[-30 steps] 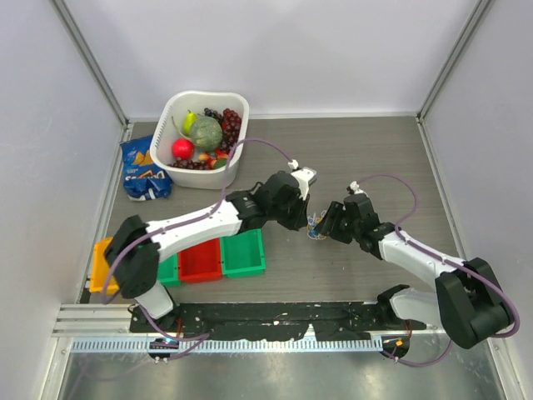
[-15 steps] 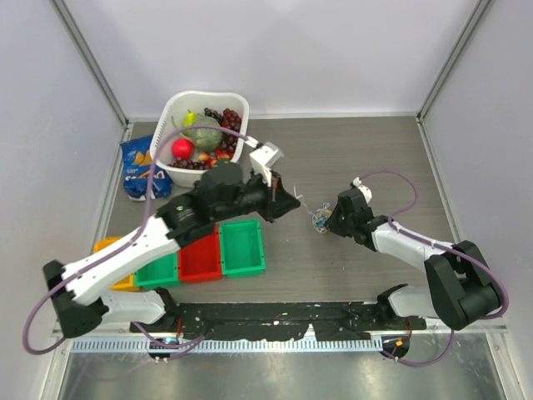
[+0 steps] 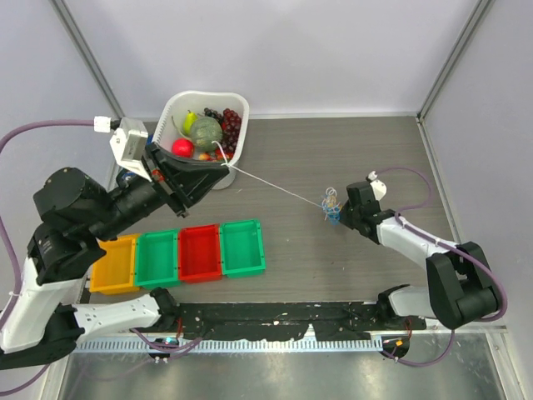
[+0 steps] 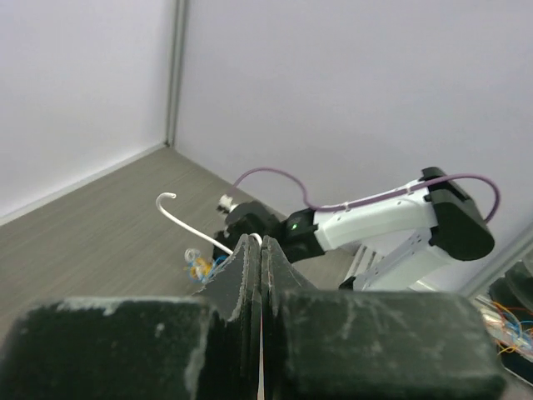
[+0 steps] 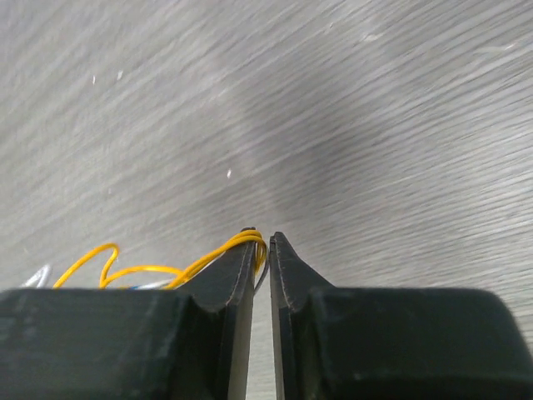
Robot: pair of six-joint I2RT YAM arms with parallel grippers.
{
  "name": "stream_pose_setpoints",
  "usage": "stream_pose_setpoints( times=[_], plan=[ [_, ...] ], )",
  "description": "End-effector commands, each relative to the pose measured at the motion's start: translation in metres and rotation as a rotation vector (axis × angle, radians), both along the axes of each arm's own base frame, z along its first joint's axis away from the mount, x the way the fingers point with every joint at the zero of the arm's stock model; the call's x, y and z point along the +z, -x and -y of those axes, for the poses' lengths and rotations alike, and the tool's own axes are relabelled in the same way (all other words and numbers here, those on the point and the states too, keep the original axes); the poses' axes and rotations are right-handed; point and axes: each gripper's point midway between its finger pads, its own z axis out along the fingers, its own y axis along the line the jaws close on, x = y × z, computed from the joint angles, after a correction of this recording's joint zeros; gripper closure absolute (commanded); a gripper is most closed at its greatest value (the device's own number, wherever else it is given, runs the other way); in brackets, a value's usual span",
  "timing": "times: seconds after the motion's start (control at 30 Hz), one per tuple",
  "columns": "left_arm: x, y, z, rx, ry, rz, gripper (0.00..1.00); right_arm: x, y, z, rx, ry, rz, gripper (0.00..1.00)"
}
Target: Untangle the cables
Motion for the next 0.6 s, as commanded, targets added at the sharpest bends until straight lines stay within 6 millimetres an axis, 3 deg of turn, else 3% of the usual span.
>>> stream_pose_setpoints(
  times=[0.0,0.13,0.2,0.27,0.3,0.43,0.57],
  plan=[
    [0.02,-0.003,-0.027,0.098,0.018,0.051,1.0,-0.004,-0.008,0.046,-0.177,0.061,-0.015,0.84],
    [0.02,-0.005,-0.023,0.094,0.013,0.054,1.0,0.001,-0.011,0.078,-0.259,0.113,-0.018,0.79],
    [0.015,-0.008,-0.017,0.092,0.0,0.047,1.0,0.005,-0.012,0.082,-0.22,0.129,-0.026,0.66],
    [0.01,-0.011,-0.009,0.078,-0.007,0.041,1.0,0.015,-0.013,0.079,-0.165,0.135,-0.026,0.56],
    [0.008,-0.012,-0.004,0.069,-0.01,0.039,1.0,0.022,-0.013,0.077,-0.155,0.129,-0.012,0.45],
    [0.002,-0.015,0.013,0.03,-0.026,0.033,1.0,0.058,-0.01,0.069,-0.08,0.135,0.042,0.38],
    [0.003,-0.018,0.025,0.004,-0.033,0.036,1.0,0.09,0.001,0.039,0.077,0.08,0.126,0.38]
  ],
)
